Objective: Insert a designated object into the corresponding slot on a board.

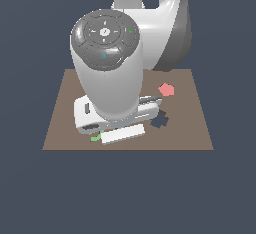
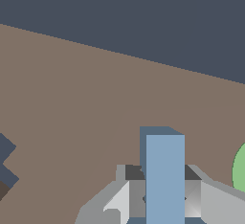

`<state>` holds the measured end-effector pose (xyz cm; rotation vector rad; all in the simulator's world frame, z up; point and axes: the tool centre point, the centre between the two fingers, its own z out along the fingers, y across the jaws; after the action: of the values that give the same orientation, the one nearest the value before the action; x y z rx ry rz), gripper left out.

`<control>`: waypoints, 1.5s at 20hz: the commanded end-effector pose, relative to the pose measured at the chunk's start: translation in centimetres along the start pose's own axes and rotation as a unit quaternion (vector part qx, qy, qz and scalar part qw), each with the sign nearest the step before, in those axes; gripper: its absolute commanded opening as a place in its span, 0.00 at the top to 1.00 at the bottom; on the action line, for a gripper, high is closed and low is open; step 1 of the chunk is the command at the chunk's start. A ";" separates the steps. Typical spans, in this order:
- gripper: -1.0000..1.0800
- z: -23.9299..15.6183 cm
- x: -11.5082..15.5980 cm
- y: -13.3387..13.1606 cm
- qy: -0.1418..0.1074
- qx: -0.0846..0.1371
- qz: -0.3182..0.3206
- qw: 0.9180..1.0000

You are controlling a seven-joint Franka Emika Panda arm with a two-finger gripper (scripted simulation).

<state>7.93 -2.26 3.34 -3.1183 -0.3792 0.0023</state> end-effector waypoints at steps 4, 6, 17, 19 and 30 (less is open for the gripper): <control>1.00 -0.1 -2.7 1.5 0.000 0.000 0.030 1.000; 1.00 -0.2 -4.0 2.2 0.000 0.000 0.044 0.999; 1.00 -0.4 -12.9 5.5 0.000 0.000 0.135 0.991; 1.00 -0.5 -14.2 5.8 0.000 0.000 0.148 0.989; 1.00 -0.6 -18.6 6.7 0.000 0.000 0.191 0.982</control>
<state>-8.19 -13.07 3.94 -3.1348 0.2128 0.0028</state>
